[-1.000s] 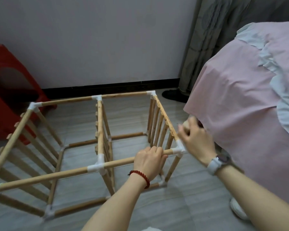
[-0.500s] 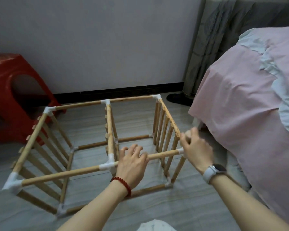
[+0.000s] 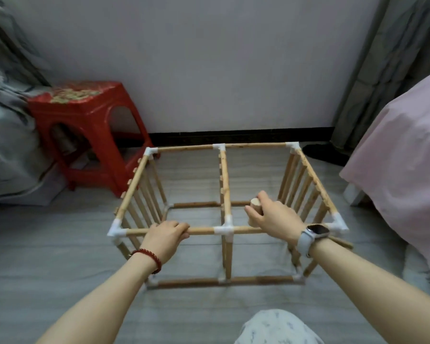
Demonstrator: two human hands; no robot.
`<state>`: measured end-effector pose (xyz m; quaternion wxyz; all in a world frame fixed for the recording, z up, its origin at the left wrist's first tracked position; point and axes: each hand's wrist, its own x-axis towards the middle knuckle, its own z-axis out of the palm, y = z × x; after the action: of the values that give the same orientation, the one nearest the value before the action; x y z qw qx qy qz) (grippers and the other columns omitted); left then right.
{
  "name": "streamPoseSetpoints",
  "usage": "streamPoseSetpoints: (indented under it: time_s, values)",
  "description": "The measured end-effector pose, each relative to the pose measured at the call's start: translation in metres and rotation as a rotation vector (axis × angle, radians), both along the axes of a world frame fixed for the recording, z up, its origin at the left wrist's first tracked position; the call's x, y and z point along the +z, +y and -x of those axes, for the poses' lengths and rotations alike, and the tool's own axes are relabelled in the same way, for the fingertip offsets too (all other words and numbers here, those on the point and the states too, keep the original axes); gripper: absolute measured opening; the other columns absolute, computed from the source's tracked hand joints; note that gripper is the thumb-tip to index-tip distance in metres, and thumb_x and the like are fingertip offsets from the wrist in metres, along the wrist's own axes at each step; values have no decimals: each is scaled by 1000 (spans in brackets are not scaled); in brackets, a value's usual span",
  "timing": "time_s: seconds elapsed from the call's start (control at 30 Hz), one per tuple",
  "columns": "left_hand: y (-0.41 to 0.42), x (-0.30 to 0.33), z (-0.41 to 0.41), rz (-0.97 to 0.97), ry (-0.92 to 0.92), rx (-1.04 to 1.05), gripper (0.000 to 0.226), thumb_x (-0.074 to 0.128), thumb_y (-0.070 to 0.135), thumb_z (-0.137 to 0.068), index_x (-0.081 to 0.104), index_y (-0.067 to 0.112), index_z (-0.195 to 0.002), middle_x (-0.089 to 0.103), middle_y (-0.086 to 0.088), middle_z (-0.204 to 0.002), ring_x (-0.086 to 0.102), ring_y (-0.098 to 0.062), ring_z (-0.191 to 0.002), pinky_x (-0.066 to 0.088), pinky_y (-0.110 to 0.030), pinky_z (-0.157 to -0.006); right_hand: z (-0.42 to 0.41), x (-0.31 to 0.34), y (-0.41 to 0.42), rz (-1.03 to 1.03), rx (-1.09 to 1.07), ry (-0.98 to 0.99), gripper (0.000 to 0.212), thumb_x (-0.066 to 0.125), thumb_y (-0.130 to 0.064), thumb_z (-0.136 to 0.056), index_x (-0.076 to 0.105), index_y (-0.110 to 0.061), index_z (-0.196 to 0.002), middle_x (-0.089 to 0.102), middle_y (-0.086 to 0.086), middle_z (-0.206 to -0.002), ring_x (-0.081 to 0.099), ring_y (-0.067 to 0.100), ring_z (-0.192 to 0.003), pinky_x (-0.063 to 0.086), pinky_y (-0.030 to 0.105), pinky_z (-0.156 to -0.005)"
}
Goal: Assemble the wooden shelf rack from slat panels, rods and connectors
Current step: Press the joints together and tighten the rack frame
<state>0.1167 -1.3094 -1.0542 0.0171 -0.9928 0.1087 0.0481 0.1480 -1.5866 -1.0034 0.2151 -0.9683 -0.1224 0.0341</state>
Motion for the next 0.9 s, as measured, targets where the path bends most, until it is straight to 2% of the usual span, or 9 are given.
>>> streamPoseSetpoints:
  time_s: [0.17, 0.3, 0.33, 0.43, 0.47, 0.6, 0.67, 0.8, 0.9]
  values:
    - [-44, -11, -1, 92, -86, -26, 33, 29, 42, -101, 50, 27, -121, 59, 5, -107, 55, -18, -100, 36, -31, -77, -28, 64, -4, 130, 56, -102, 33, 38, -62, -90, 40, -29, -86, 53, -12, -74, 56, 17, -73, 38, 31, -55]
    - [-94, -26, -1, 231, -203, -48, 31, 31, 41, -101, 52, 26, -117, 59, 5, -100, 56, -17, -92, 29, -28, -69, -20, 68, -7, -517, -202, -639, 29, 41, -58, -89, 40, -29, -86, 59, -16, -64, 56, 14, -59, 43, 29, -51]
    - [-102, -29, 0, 248, -241, -55, 31, 31, 41, -101, 52, 26, -116, 59, 5, -99, 56, -18, -90, 27, -28, -68, -9, 51, -9, -464, -262, -637, 26, 42, -51, -92, 40, -26, -90, 56, -12, -63, 58, 17, -59, 43, 29, -50]
    - [-104, -32, -3, 272, -326, -77, 30, 32, 42, -100, 54, 26, -113, 59, 6, -93, 56, -16, -84, 27, -27, -66, 16, -7, -10, 48, -243, -148, 22, 40, -40, -97, 39, -19, -92, 59, 1, -76, 63, 27, -73, 51, 39, -63]
    - [-102, -33, -3, 284, -337, -91, 29, 34, 41, -100, 55, 26, -111, 59, 6, -90, 56, -16, -80, 28, -27, -64, 12, -10, -15, 82, -219, -99, 22, 39, -42, -97, 39, -21, -91, 60, 1, -76, 63, 26, -73, 51, 40, -64]
    - [-101, -30, -2, 298, -389, -132, 12, 62, 34, -89, 64, 23, -91, 59, 7, -69, 55, -13, -57, 28, -23, -52, -23, 25, -26, -281, -240, -464, 29, 35, -56, -91, 34, -28, -86, 55, -9, -65, 56, 3, -56, 38, 21, -47]
    - [-102, -32, 1, 300, -396, -124, 10, 65, 33, -87, 65, 23, -89, 58, 8, -67, 54, -12, -56, 28, -23, -52, -13, 11, -28, -468, -334, -583, 23, 38, -50, -94, 34, -28, -90, 52, -12, -64, 57, 1, -59, 37, 16, -47]
    - [-104, -32, 2, 306, -420, -106, 12, 59, 33, -91, 64, 22, -92, 58, 6, -69, 54, -14, -59, 29, -24, -56, 6, -21, -27, -62, -290, -100, 26, 38, -42, -97, 42, -17, -101, 61, 3, -81, 63, 26, -76, 53, 44, -67]
    - [-106, -28, 5, 297, -438, -101, 11, 69, 30, -84, 65, 21, -84, 55, 6, -62, 51, -13, -52, 29, -23, -53, -22, 22, -40, -200, -266, -350, 28, 35, -54, -94, 37, -27, -90, 59, -5, -73, 58, 13, -61, 45, 31, -51]
